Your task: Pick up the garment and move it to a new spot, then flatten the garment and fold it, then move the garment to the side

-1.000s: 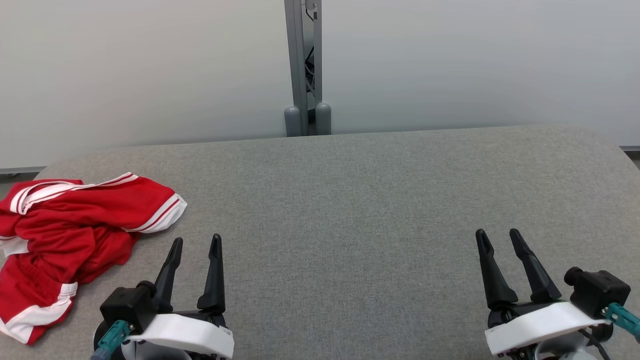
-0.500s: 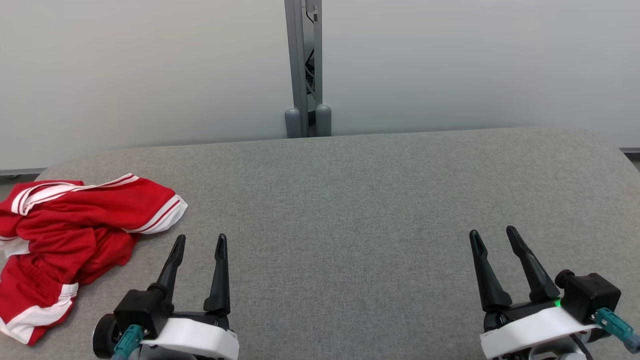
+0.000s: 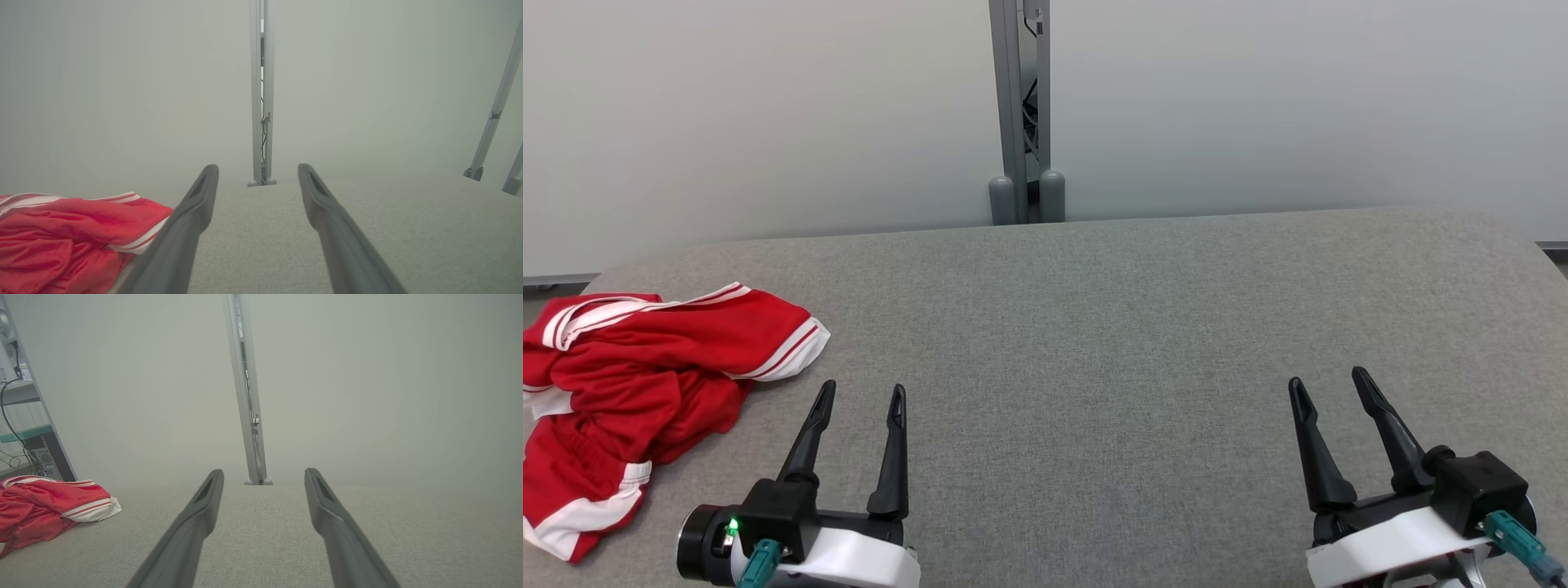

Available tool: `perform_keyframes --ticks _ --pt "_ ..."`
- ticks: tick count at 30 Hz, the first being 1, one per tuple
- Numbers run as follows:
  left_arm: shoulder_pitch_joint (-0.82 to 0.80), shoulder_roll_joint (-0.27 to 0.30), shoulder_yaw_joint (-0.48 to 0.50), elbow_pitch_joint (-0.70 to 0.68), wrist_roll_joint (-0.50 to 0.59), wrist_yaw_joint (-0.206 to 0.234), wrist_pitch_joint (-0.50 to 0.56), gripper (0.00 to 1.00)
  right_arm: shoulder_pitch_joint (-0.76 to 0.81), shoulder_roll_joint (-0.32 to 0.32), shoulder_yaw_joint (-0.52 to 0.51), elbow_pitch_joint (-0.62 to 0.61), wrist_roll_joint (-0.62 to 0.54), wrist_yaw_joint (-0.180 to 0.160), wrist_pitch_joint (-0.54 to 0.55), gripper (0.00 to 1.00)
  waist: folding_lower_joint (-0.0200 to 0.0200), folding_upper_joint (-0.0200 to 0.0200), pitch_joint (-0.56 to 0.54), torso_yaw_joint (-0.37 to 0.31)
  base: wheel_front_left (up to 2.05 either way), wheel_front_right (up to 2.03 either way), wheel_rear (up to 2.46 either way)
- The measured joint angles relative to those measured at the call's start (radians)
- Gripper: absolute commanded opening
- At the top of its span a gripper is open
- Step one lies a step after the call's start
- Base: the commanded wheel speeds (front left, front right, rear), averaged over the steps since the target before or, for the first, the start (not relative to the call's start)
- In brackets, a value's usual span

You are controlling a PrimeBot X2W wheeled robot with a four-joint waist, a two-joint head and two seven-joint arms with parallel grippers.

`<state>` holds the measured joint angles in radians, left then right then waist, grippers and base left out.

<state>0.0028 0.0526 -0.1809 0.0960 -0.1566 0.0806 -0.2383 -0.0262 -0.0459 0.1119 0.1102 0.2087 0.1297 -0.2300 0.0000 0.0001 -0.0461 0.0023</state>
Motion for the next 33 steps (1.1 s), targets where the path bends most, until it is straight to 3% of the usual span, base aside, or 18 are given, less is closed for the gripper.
perform_keyframes --ticks 16,33 --pt "0.011 -0.001 -0.007 0.008 0.105 0.006 -0.022 1.00 0.005 -0.001 0.017 0.001 -0.107 0.000 -0.030 1.00 0.0000 0.0000 -0.011 0.004 0.00 0.00 0.00" --pt "0.013 -0.003 -0.012 0.031 0.108 0.004 -0.023 1.00 0.016 -0.001 0.026 0.009 -0.114 0.001 -0.031 1.00 0.0000 0.0000 -0.020 0.017 0.00 0.00 0.00"
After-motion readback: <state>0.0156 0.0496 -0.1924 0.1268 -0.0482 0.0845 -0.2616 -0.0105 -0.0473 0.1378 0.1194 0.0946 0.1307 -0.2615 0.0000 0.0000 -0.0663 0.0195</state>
